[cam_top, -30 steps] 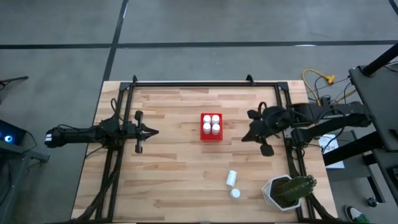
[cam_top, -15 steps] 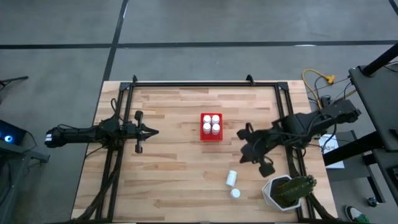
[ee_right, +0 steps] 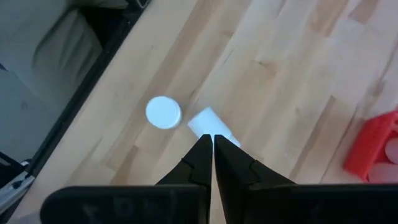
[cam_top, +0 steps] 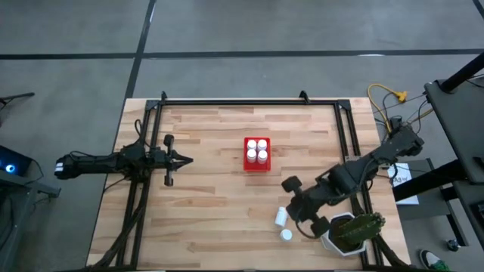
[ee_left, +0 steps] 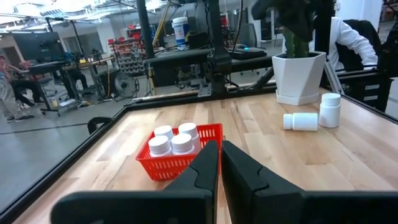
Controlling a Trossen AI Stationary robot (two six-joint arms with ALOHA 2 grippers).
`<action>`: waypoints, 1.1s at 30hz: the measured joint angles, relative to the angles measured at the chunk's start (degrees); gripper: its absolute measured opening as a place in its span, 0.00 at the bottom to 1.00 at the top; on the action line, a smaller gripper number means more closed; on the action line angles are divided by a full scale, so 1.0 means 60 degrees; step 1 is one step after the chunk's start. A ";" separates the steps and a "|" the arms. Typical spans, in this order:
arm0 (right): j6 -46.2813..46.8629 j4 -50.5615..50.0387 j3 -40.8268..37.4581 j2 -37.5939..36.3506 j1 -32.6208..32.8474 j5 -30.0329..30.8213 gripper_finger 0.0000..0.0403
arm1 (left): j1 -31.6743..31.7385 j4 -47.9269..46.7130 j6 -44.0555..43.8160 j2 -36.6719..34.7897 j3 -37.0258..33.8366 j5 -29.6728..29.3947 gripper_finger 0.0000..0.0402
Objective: Pick and place pill bottles into a basket
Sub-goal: Put the bottom white medicine bottle into the red bin
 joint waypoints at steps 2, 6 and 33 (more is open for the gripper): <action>0.0093 -0.0031 0.0065 0.0185 0.0162 0.0011 0.02 | 0.0003 -0.0009 0.0001 0.0000 0.0000 0.0001 0.00; 0.0445 -0.0027 0.0136 0.0545 0.0384 0.0001 0.02 | 0.0003 -0.0004 0.0000 0.0011 0.0000 -0.0001 0.00; 0.0829 -0.0198 0.0277 0.1286 0.0609 -0.0073 0.40 | 0.0004 -0.0006 0.0000 0.0015 0.0000 0.0000 0.00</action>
